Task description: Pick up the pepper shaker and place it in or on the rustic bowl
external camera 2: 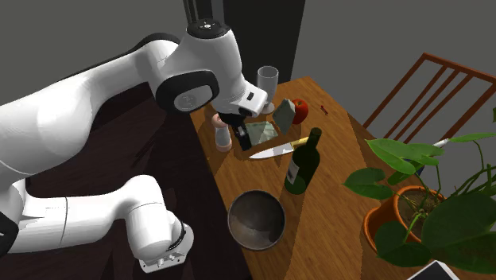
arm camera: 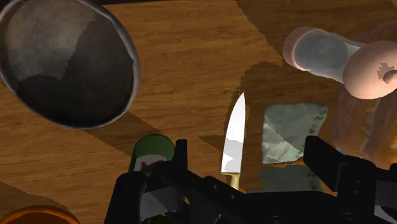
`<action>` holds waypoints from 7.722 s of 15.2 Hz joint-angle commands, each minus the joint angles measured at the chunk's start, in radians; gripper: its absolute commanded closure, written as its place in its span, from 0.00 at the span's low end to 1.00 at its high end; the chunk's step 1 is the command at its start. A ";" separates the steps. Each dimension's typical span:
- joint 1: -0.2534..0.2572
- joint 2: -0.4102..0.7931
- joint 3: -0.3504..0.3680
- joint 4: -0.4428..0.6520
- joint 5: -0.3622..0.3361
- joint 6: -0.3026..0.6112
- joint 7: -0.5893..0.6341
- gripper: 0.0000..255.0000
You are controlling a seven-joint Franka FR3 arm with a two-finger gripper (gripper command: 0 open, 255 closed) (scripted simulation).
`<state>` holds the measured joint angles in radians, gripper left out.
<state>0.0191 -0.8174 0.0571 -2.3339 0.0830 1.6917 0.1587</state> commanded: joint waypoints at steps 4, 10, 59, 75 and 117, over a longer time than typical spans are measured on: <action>0.011 0.024 0.084 -0.004 0.027 0.016 0.092 0.00; 0.024 0.116 0.252 0.026 0.070 0.052 0.278 0.00; 0.003 0.284 0.400 0.245 0.060 -0.032 0.464 1.00; -0.019 0.355 0.392 0.513 0.030 -0.232 0.473 1.00; -0.135 0.164 -0.236 0.323 -0.219 -0.227 -0.241 1.00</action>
<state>-0.1147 -0.6456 -0.1775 -1.9913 -0.1349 1.4523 -0.0825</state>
